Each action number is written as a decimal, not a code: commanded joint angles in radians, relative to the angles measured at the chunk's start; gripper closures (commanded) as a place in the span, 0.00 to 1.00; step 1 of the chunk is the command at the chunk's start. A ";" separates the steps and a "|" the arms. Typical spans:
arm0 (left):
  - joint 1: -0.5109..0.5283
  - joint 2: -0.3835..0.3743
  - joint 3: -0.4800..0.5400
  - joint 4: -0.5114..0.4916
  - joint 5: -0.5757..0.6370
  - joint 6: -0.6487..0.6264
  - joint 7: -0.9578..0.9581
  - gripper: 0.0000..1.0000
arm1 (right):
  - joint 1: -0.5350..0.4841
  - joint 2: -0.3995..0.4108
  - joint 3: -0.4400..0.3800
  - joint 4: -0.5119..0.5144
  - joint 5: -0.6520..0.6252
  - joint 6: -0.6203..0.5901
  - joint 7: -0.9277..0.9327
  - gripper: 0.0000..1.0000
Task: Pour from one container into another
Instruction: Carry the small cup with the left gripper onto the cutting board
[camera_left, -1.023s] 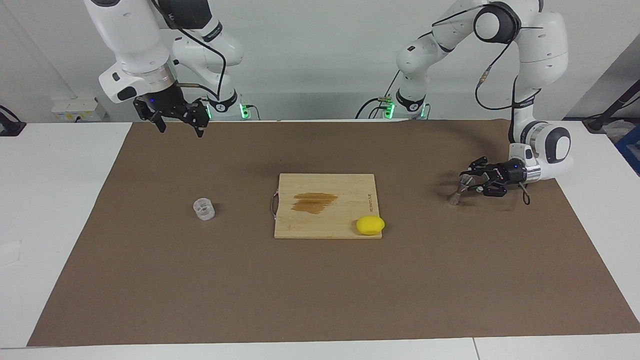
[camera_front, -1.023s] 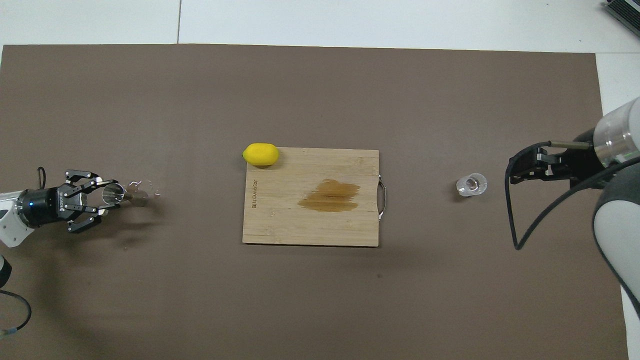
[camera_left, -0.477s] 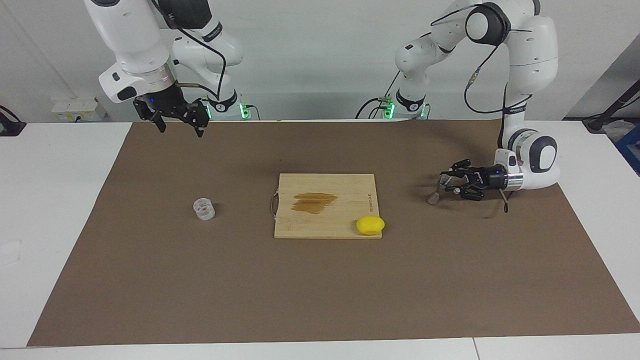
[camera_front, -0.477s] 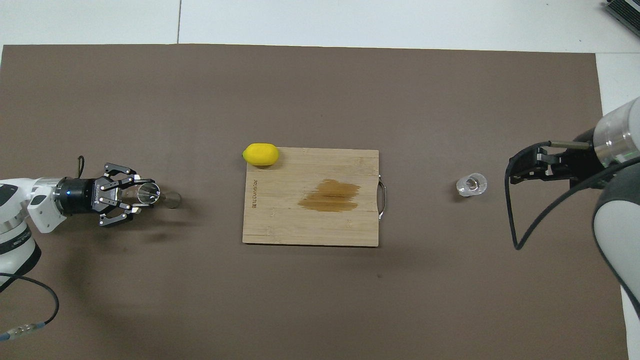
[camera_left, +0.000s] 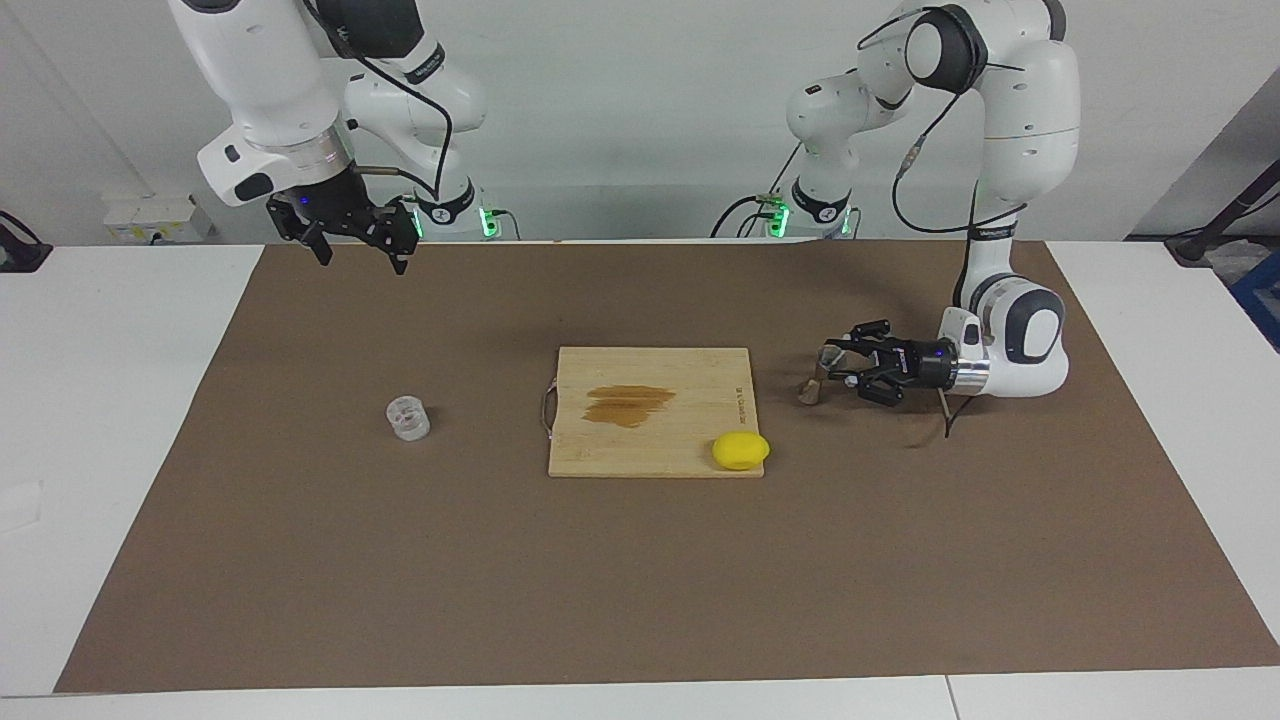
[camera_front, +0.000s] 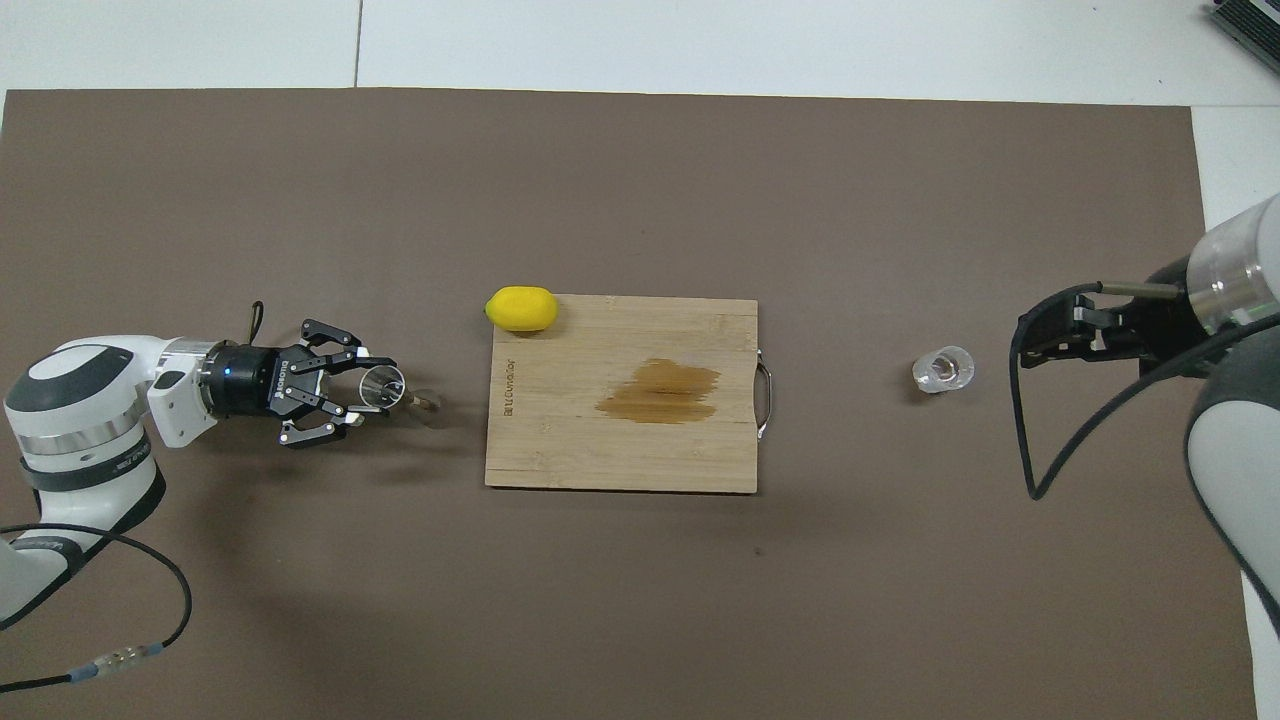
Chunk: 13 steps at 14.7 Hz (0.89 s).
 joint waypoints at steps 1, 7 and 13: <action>-0.068 -0.080 0.016 -0.096 -0.079 0.015 -0.020 0.73 | -0.003 -0.020 0.007 -0.025 -0.006 0.021 0.026 0.01; -0.211 -0.130 0.016 -0.149 -0.227 0.129 -0.023 0.72 | -0.007 -0.020 0.007 -0.025 0.000 0.029 0.027 0.01; -0.400 -0.138 0.016 -0.163 -0.430 0.245 -0.032 0.71 | -0.012 -0.020 0.007 -0.026 0.001 0.036 0.026 0.01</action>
